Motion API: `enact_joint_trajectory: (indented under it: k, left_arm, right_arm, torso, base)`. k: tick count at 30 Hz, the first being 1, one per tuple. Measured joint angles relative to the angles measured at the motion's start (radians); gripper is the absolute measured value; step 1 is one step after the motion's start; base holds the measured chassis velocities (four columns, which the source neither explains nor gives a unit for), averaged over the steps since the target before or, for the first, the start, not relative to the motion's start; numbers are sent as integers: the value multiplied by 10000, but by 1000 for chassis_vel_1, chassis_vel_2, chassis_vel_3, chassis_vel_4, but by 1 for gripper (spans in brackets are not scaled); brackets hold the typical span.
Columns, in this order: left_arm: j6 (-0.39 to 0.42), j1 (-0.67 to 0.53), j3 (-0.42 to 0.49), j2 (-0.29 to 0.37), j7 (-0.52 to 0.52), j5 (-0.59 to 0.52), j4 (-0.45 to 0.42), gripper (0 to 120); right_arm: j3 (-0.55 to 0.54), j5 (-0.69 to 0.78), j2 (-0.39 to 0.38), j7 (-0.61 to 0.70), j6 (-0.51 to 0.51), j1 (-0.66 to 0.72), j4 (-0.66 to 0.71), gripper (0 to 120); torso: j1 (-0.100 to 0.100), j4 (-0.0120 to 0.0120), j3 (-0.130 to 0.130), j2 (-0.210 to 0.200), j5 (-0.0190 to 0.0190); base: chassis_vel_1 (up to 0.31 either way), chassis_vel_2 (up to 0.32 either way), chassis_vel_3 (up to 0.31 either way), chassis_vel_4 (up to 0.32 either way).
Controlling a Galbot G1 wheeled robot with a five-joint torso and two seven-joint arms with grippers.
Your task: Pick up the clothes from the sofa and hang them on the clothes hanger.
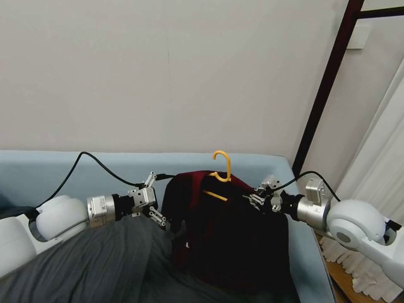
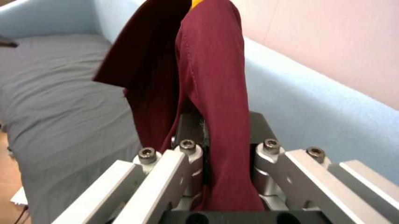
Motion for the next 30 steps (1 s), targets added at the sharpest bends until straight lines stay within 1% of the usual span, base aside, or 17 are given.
enact_joint_trajectory:
  k: [1, 2, 4, 5, 7, 9, 11, 14, 17, 19, 20, 22, 25, 26, 28, 30]
  left_arm:
    - [291, 76, 40, -222, -732, -31, -90, 114]
    - [291, 76, 40, -222, -732, -31, -90, 114]
    - [964, 111, 126, -703, -2132, -177, -224, 115]
    - [964, 111, 126, -703, -2132, -177, -224, 115]
    - [1629, 70, 163, -1196, -3541, -521, -325, 113]
    - [1969, -46, 182, -1552, -4174, -844, -360, 112]
    - [2035, -98, 192, -1649, -4258, -918, -360, 111]
    - [2175, -168, 248, -1707, -4227, -1084, -568, 104]
    - [2218, -155, 267, -1685, -4197, -1162, -684, 102]
    - [2287, 23, 381, -1734, -4153, -1369, -1093, 100]
    - [2384, 62, 395, -1779, -4188, -1400, -1152, 99]
    - [2486, 94, 415, -1835, -4274, -1428, -1176, 98]
    - [2741, 93, 547, -2219, -4660, -1636, -1037, 91]
    - [2741, 93, 547, -2219, -4660, -1636, -1037, 91]
    - [2741, 14, 598, -2508, -4814, -1769, -844, 86]
    - [2741, -25, 649, -2748, -4905, -1853, -686, 83]
  right_arm:
    - [31, -1, 4, -11, 0, -14, -20, 9]
    - [31, -1, 4, -11, 0, -14, -20, 9]
    - [173, -26, -37, -69, 20, -162, -33, 9]
    - [173, -26, -37, -69, 20, -162, -33, 9]
    - [321, -81, -128, -132, 42, -372, -20, 9]
    - [483, -119, -195, -159, 58, -570, 29, 9]
    - [533, -131, -221, -160, 65, -627, 50, 9]
    - [670, -210, -291, -156, 87, -807, 113, 9]
    - [685, -227, -294, -151, 95, -829, 117, 9]
    - [813, -252, -359, -113, 102, -913, 189, 9]
    - [849, -252, -388, -111, 102, -947, 242, 9]
    - [882, -252, -416, -111, 102, -986, 308, 9]
    - [1097, -298, -453, -101, 149, -1266, 487, 9]
    - [1097, -298, -453, -101, 149, -1266, 487, 9]
    - [1293, -319, -500, -100, 222, -1464, 587, 9]
    - [1493, -309, -576, -99, 254, -1645, 735, 9]
  torso:
    - [0, -3, 0, 0, -1]
    - [0, -3, 0, 0, -1]
    - [0, -4, 0, 0, 0]
    - [0, -4, 0, 0, 0]
    - [0, -5, 1, -1, 0]
    - [1, -6, 1, 0, 0]
    - [0, -7, 0, 0, 1]
    - [1, -2, 1, -1, 1]
    - [1, 0, 1, -1, 2]
    - [0, 0, 1, 0, 1]
    - [0, -1, 0, 0, 0]
    - [1, -3, 0, 0, 1]
    - [0, 0, 0, 0, 1]
    - [0, 0, 0, 0, 1]
    - [1, -2, 1, 0, 0]
    - [1, -4, 1, -1, 1]
  base:
    - [0, 0, 0, 0]
    - [0, 0, 0, 0]
    - [0, 0, 0, 0]
    - [0, 0, 0, 0]
    - [0, 0, 0, 0]
    - [0, 0, 0, 0]
    - [0, 0, 0, 0]
    - [0, 0, 0, 0]
    - [0, 0, 0, 0]
    - [0, 0, 0, 0]
    - [0, 0, 0, 0]
    - [0, 0, 0, 0]
    - [0, 0, 0, 0]
    - [0, 0, 0, 0]
    - [0, 0, 0, 0]
    - [0, 0, 0, 0]
